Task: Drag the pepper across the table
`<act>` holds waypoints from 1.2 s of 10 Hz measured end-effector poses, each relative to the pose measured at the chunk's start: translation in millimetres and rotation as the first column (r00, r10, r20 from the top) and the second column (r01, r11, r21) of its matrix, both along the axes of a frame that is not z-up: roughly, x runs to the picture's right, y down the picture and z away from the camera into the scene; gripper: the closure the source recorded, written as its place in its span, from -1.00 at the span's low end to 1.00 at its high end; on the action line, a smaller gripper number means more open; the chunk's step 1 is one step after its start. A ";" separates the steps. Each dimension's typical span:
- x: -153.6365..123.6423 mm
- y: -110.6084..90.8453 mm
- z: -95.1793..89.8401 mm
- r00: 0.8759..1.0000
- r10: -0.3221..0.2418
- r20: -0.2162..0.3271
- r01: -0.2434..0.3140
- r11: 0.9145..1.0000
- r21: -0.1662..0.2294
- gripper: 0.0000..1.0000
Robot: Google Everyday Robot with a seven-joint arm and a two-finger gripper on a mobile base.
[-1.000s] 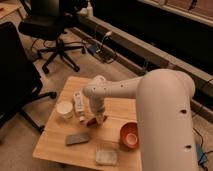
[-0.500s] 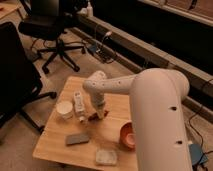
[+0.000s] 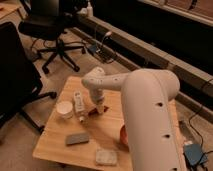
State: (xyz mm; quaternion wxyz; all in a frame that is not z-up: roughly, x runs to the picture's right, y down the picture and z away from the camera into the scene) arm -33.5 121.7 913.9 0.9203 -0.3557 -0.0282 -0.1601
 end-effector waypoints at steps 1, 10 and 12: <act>0.8 -5.7 6.6 1.000 0.005 -0.007 -0.005 1.000 0.007 0.20; 32.6 -58.2 43.0 0.993 0.079 -0.091 -0.072 0.994 0.083 0.20; 37.9 -73.7 49.7 0.991 0.087 -0.103 -0.077 0.992 0.103 0.20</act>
